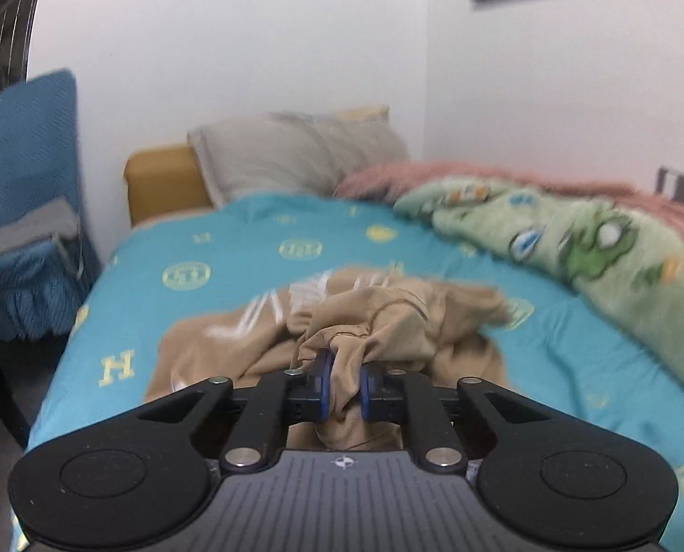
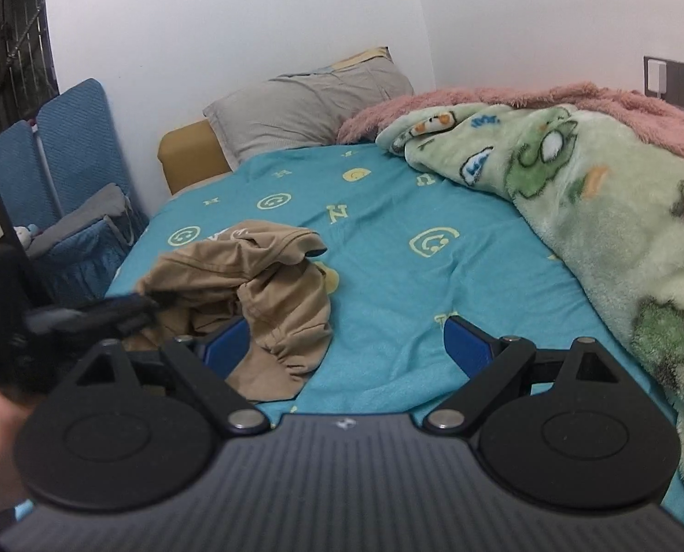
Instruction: Fold clothes
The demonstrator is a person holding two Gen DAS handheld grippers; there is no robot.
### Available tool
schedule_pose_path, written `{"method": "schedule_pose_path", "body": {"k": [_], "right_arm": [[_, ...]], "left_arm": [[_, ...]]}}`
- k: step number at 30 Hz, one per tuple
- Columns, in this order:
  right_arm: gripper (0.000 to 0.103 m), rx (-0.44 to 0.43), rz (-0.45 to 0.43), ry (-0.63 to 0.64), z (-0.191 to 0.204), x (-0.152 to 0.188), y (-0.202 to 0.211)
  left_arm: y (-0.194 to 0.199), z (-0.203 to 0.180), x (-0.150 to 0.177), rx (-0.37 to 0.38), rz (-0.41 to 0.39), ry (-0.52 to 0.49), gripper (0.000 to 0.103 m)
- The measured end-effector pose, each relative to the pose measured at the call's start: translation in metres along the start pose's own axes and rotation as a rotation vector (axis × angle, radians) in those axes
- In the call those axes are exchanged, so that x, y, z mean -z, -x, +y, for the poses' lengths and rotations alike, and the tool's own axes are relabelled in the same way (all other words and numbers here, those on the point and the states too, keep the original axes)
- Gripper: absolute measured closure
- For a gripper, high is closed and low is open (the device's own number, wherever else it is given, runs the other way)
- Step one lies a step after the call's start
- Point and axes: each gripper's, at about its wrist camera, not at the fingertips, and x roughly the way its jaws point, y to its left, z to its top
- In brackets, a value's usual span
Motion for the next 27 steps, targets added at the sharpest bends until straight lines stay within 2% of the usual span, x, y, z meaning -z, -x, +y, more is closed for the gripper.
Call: {"method": "schedule_pose_path", "body": {"k": [7,13,19,22,27], "right_arm": [[0.010,0.015,-0.034,0.000,-0.003,-0.003,0.010],[0.010,-0.005,-0.051,0.003,-0.002,-0.004,0.022],[0.010,-0.031,-0.061,0.006,-0.001,-0.003,0.035],[0.010,-0.065,-0.055,0.008,0.001,-0.003,0.039],[0.010,-0.185,0.016,0.083,0.021,0.004,0.032]], "left_arm": [[0.081,-0.010,-0.021,0.019,-0.093,-0.003,0.093],[0.152,-0.016,-0.030,0.037,-0.152,0.015,0.093],[0.217,-0.005,-0.034,0.034,-0.214,0.055,0.095],[0.236,0.017,-0.036,0.011,-0.243,0.116,0.096],[0.243,0.044,-0.040,-0.019,-0.257,0.152,0.096]]}}
